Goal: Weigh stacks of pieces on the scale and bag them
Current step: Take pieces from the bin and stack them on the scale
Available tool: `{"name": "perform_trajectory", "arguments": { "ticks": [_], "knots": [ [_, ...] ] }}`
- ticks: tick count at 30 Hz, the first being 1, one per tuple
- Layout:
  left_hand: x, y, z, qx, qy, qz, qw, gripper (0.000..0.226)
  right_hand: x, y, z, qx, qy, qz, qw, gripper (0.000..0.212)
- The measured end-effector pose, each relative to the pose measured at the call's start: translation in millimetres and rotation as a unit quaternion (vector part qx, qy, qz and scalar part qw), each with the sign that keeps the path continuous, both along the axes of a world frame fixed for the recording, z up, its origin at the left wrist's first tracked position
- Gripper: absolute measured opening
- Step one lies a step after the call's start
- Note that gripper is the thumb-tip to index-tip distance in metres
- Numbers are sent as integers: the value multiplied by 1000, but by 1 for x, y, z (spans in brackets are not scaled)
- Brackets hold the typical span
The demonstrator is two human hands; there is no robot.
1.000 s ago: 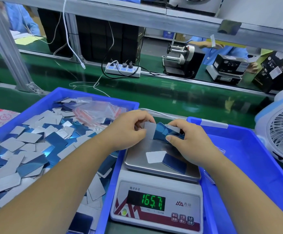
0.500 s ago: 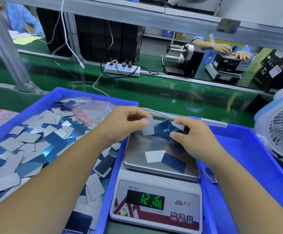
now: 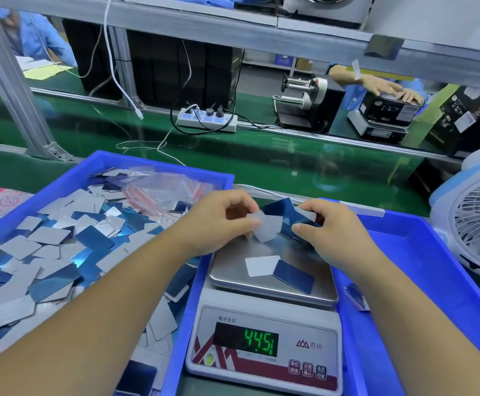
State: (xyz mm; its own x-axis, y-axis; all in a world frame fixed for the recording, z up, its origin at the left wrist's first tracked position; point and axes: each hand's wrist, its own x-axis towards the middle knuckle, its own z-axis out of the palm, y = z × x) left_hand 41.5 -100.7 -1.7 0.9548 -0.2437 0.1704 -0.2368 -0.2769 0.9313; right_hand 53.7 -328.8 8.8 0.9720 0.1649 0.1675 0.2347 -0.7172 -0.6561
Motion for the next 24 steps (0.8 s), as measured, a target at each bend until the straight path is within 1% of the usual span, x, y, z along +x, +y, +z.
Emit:
{"name": "perform_trajectory", "arguments": {
  "ticks": [1, 3, 4, 6, 8, 11, 14, 16, 18, 21, 24],
  "knots": [
    [-1, -5, -2, 47, -28, 5, 998, 15, 0, 0, 0, -1, -1, 1, 1000, 17],
    [-1, -10, -4, 108, -88, 21, 990, 17, -1, 0, 0, 1, -5, 7, 1000, 19],
    [0, -11, -4, 125, -109, 28, 986, 19, -1, 0, 0, 3, -6, 10, 1000, 19],
    [1, -11, -6, 141, -123, 45, 981, 22, -2, 2, 0, 9, -6, 14, 1000, 18],
    [3, -9, -8, 141, -119, 64, 981, 23, -4, 5, 0, 21, -10, 25, 999, 18],
    [7, -6, -10, 112, -99, 78, 986, 24, -6, 8, 2, 37, -14, 46, 998, 19],
    [8, -5, -11, 66, -62, 65, 994, 31, -6, 9, 2, 49, -10, 54, 997, 20],
    [7, -6, -11, 58, -55, 55, 995, 34, -5, 9, 1, 58, -7, 53, 997, 20],
    [6, -7, -10, 68, -67, 52, 994, 30, -5, 8, 2, 58, -1, 65, 996, 21],
    [6, -9, -7, 123, -102, 50, 986, 22, -7, 8, 4, 43, 21, 108, 993, 26],
    [5, -8, -5, 128, -104, 57, 985, 19, -8, 9, 4, 15, 26, 117, 993, 25]
  ]
}}
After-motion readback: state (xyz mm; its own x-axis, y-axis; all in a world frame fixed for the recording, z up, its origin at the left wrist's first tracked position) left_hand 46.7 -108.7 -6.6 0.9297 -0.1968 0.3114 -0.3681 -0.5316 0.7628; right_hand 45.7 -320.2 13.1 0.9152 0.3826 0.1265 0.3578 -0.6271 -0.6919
